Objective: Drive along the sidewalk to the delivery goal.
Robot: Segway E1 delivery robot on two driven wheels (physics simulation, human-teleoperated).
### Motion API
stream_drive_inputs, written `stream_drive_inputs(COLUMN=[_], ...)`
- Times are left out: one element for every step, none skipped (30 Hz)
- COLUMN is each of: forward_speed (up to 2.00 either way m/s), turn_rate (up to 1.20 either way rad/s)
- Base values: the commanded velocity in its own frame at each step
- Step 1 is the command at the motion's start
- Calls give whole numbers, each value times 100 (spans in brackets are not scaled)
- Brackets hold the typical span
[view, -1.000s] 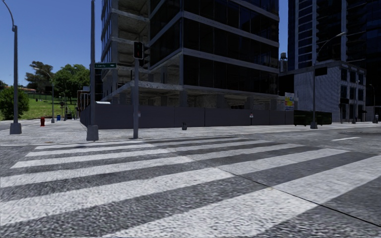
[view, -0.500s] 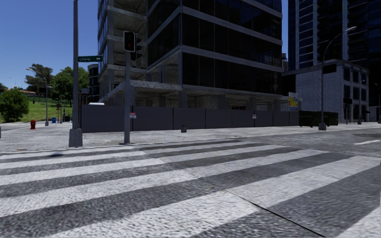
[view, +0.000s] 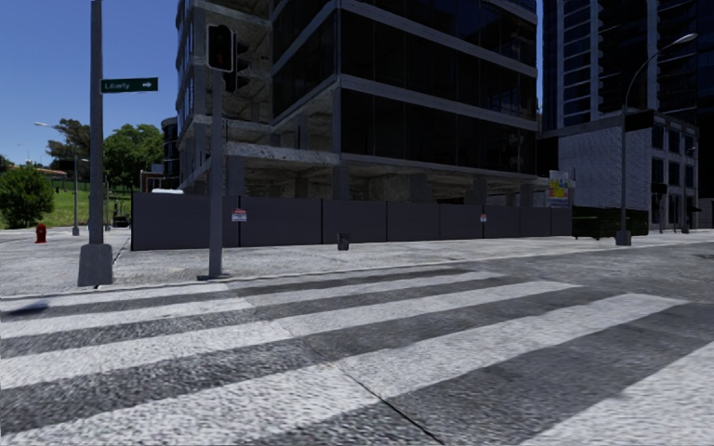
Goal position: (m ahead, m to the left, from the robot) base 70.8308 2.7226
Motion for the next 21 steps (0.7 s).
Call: stream_drive_inputs(forward_speed=[193,193,193,193,193,193,193,193,193,193,193,193,193,193,194,194,195,195,195,195,196], turn_rate=[0,0,0,0,0,0,0,0,0,0,0,0,0,0,0,0,0,0,0,0,0])
